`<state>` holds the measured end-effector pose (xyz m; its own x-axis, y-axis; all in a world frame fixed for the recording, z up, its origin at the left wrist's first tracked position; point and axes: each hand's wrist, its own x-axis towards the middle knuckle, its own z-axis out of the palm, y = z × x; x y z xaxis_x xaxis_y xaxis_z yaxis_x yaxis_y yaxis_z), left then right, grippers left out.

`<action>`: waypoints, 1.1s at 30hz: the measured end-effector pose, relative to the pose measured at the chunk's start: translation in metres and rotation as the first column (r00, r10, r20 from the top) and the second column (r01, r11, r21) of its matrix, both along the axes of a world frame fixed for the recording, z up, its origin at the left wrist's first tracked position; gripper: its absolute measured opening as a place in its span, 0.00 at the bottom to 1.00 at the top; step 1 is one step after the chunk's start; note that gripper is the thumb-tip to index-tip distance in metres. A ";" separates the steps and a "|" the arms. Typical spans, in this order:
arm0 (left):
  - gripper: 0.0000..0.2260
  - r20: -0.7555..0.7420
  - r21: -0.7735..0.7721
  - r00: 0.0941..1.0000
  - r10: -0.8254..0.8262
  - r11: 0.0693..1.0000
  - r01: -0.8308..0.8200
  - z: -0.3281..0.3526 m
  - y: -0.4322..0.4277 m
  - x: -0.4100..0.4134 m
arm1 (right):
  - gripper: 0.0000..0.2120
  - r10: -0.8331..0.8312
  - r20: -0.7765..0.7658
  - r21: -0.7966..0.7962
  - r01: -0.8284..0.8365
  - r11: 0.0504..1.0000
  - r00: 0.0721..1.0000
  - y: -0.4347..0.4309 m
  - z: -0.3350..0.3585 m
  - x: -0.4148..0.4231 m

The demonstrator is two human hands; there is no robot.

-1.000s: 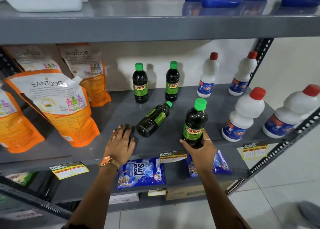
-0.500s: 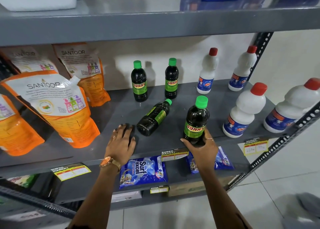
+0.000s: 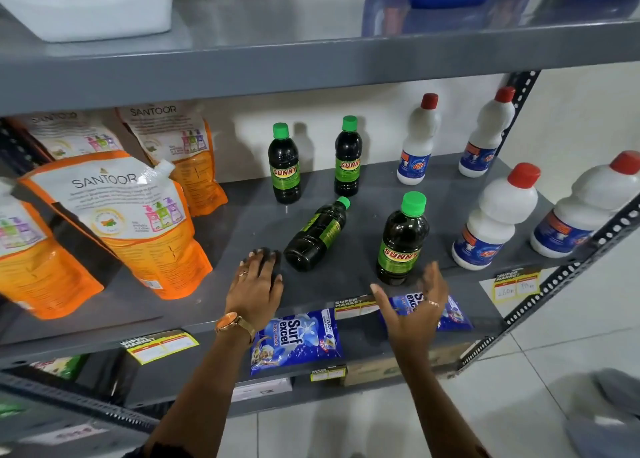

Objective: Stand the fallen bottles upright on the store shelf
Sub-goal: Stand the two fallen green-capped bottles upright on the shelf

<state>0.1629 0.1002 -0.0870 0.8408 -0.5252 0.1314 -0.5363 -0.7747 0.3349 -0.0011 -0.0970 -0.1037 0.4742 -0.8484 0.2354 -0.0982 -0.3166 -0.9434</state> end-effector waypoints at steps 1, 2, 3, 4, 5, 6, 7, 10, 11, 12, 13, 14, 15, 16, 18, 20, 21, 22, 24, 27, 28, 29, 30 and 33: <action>0.23 -0.004 0.017 1.000 -0.020 1.000 0.020 0.002 0.003 0.003 | 0.38 0.044 -0.017 -0.036 -0.045 0.998 0.999 0.019 0.004 -0.007; 0.24 -0.006 0.041 0.999 -0.050 0.998 0.050 0.004 0.008 0.007 | 0.31 0.127 -0.064 -0.074 -0.132 0.989 0.990 0.038 0.009 -0.009; 0.24 -0.008 0.067 0.996 -0.086 0.994 0.086 0.006 0.014 0.012 | 0.27 0.228 -0.130 -0.098 -0.241 0.966 0.965 0.054 0.015 -0.006; 0.25 -0.007 0.085 0.992 -0.123 0.989 0.123 0.008 0.019 0.016 | 0.25 0.311 -0.188 -0.093 -0.332 0.939 0.932 0.065 0.020 0.003; 0.25 -0.001 0.091 0.988 -0.153 0.984 0.153 0.009 0.024 0.021 | 0.25 0.356 -0.198 -0.063 -0.374 0.925 0.913 0.073 0.027 0.019; 0.25 0.015 0.086 0.985 -0.173 0.982 0.171 0.008 0.029 0.024 | 0.28 0.350 -0.169 -0.009 -0.357 0.934 0.921 0.074 0.033 0.040; 0.26 0.030 0.076 0.983 -0.179 0.981 0.176 0.006 0.033 0.025 | 0.30 0.301 -0.144 0.049 -0.297 0.954 0.943 0.074 0.039 0.063; 0.32 0.031 0.022 0.984 -0.177 0.984 0.177 0.001 0.037 0.022 | 0.37 0.244 -0.328 0.244 -0.167 0.955 0.913 0.047 0.053 0.129; 0.34 0.021 0.001 0.984 -0.179 0.984 0.179 0.000 0.037 0.021 | 0.39 0.272 -0.400 0.307 -0.152 0.939 0.875 0.040 0.057 0.143; 0.35 0.010 -0.013 0.985 -0.174 0.985 0.174 0.000 0.038 0.020 | 0.42 0.297 -0.442 0.346 -0.144 0.927 0.847 0.036 0.060 0.153; 0.35 0.008 -0.023 0.987 -0.163 0.986 0.163 0.000 0.039 0.021 | 0.45 0.314 -0.452 0.367 -0.147 0.918 0.835 0.032 0.061 0.161; 0.36 0.017 -0.027 0.988 -0.154 0.988 0.154 0.000 0.038 0.021 | 0.43 0.322 -0.443 0.379 -0.151 0.913 0.837 0.030 0.062 0.165; 0.36 0.028 -0.023 0.989 -0.147 0.989 0.148 -0.001 0.039 0.022 | 0.39 0.325 -0.430 0.366 -0.166 0.916 0.843 0.032 0.063 0.166; 0.35 0.036 -0.012 0.989 -0.141 0.990 0.142 -0.003 0.039 0.022 | 0.34 0.332 -0.434 0.333 -0.193 0.923 0.838 0.032 0.062 0.167; 0.35 0.054 0.013 0.989 -0.134 0.991 0.134 -0.006 0.039 0.024 | 0.24 0.330 -0.471 0.244 -0.239 0.940 0.818 0.036 0.062 0.164; 0.34 0.074 0.041 0.988 -0.137 0.990 0.134 -0.008 0.039 0.025 | 0.23 0.316 -0.431 0.197 -0.254 0.947 0.845 0.039 0.062 0.162; 0.34 0.080 0.048 0.987 -0.137 0.990 0.133 -0.010 0.039 0.025 | 0.24 0.309 -0.375 0.172 -0.262 0.950 0.874 0.043 0.062 0.162; 0.35 0.086 0.058 0.987 -0.138 0.989 0.133 -0.010 0.040 0.025 | 0.26 0.289 -0.310 0.137 -0.258 0.956 0.906 0.047 0.060 0.163; 0.35 0.094 0.078 0.986 -0.141 0.988 0.134 -0.010 0.040 0.026 | 0.30 0.222 -0.151 0.048 -0.217 0.975 0.963 0.056 0.059 0.164; 0.35 0.098 0.098 0.982 -0.162 0.983 0.153 -0.009 0.040 0.029 | 0.37 0.205 0.048 -0.037 -0.204 0.978 0.978 0.064 0.053 0.167; 0.35 0.095 0.100 0.981 -0.170 0.982 0.160 -0.008 0.041 0.030 | 0.38 0.215 0.070 -0.047 -0.212 0.976 0.974 0.064 0.051 0.168; 0.35 0.094 0.095 0.981 -0.172 0.982 0.163 -0.008 0.042 0.030 | 0.39 0.216 0.084 -0.060 -0.212 0.976 0.973 0.064 0.050 0.170; 0.35 0.094 0.090 0.981 -0.169 0.983 0.161 -0.008 0.043 0.031 | 0.39 0.218 0.094 -0.066 -0.212 0.975 0.971 0.064 0.050 0.171; 0.35 0.108 0.084 0.982 -0.154 0.986 0.145 -0.008 0.043 0.030 | 0.41 0.230 0.127 -0.044 -0.226 0.973 0.965 0.065 0.049 0.173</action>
